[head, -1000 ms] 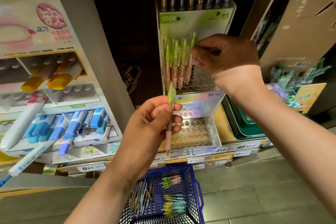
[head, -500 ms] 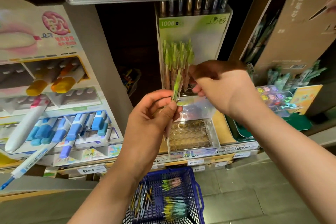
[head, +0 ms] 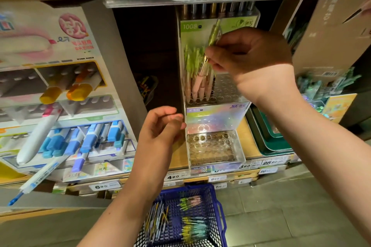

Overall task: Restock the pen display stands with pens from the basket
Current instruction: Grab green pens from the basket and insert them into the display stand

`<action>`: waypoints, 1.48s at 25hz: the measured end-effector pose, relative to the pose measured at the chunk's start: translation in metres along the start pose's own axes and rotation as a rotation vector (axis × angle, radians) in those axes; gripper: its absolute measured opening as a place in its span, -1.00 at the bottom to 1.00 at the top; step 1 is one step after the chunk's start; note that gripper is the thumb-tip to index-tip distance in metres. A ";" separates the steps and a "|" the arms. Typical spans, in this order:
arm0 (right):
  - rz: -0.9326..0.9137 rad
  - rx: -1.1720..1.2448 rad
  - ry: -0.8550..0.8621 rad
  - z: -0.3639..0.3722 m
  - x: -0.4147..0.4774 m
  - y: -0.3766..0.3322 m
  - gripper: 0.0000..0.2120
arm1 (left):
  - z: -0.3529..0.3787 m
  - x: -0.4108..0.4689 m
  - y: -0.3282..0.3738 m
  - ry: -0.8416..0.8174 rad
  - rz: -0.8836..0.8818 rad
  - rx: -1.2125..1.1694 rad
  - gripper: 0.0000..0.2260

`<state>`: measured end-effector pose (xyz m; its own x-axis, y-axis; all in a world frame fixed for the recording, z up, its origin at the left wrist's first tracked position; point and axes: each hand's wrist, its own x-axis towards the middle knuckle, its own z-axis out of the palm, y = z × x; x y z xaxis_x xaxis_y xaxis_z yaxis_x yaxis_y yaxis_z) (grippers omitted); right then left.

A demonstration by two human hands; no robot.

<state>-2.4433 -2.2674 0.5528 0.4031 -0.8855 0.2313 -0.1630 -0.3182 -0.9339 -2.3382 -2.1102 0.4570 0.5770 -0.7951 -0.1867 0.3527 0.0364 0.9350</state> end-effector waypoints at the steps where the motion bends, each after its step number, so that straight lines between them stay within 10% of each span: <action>1: -0.016 -0.042 0.001 0.004 0.002 0.001 -0.91 | -0.002 -0.002 -0.002 0.008 -0.012 0.003 -0.88; 21: -0.034 -0.546 -0.191 0.024 -0.006 0.023 -0.89 | 0.002 -0.005 0.000 -0.050 -0.004 0.013 -0.78; 37: 0.345 0.324 -0.502 0.009 -0.147 0.096 -0.76 | -0.031 -0.069 -0.062 0.080 -0.055 0.096 -0.91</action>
<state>-2.5103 -2.1645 0.4262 0.7576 -0.6288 -0.1749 -0.1106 0.1403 -0.9839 -2.3776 -2.0388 0.4024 0.6167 -0.7435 -0.2585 0.3159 -0.0670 0.9464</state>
